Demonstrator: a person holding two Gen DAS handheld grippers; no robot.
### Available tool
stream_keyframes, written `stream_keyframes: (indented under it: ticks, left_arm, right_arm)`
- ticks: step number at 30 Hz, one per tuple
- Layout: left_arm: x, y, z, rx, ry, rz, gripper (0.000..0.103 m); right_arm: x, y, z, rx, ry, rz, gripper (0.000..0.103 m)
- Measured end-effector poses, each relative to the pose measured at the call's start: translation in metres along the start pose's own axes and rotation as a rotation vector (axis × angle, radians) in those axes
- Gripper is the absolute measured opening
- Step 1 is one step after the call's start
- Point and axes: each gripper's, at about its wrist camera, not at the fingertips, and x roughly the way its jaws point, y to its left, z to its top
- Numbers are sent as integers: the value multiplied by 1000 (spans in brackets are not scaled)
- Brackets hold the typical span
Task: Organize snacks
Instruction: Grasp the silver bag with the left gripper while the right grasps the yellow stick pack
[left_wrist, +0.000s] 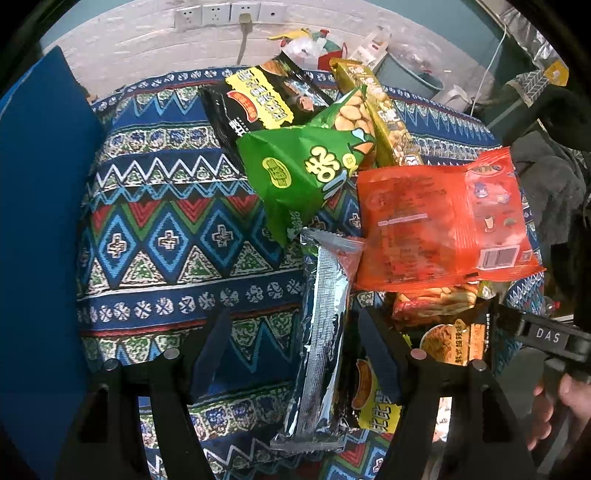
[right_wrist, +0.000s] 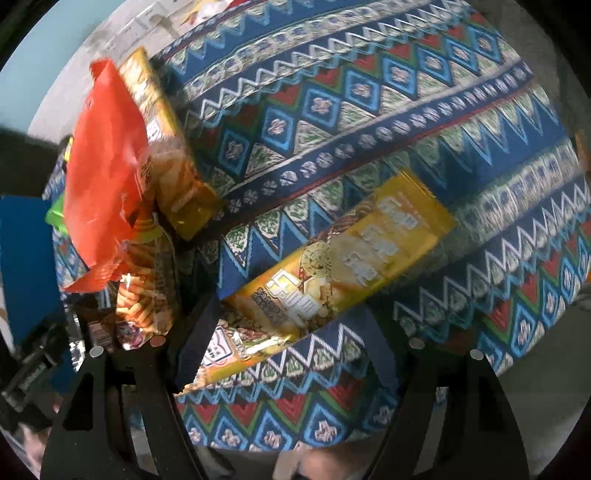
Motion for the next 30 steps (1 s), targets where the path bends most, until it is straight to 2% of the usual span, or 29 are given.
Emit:
stream_keyframes:
  ticks: [1,2,3,4,6,8,15,17,19,23,24,26,29,30]
  left_arm:
    - [2,0,0,2,3,-1,72]
    - [3,-1,-1,4,6,-1,72]
    - [6,-2,-1,6,14,-1,72]
    - [8,-3,-1,8,19,-2,72]
    - [12,-5,-2,10,28,1,72]
    - [16,-5,-3,8,39,0,72]
    - [18,-10,-2,25,38,2,74]
    - [20,-13,-2,29,41,0,74]
    - [22,-16,-1,30,40,0,74]
    - [25,-20,1,33,35,2,74]
    - [26,-21,1,35,34,3,74]
    - [26,-22,0,40,29,3,74]
    - [25,-25,0,47,22,-8,74]
    - [26,-26,-1,54,19,-11,73]
  right_arm:
    - [1,3,1,-30,-10,-14,76]
    - [0,7,3,-68,-24,-31,71]
    - [-2,10,5,-94,-39,-47,58]
    - [-5,13,8,-132,-66,-66,53]
    - [-10,17,14,-192,-92,-96,37]
    - [-11,18,21,-232,-118,-124,35]
    - [-8,29,58,-354,-190,-200,35]
    - [-11,29,71,-344,-205,-204,35]
    - [-14,26,80,-289,-196,-174,36]
    - [-9,17,77,-178,-145,-87,58]
    - [-4,17,72,-161,-129,-71,60]
    - [8,26,68,-173,-87,-74,61]
    - [20,36,64,-236,-74,-131,60]
    - [21,40,64,-272,-79,-153,57]
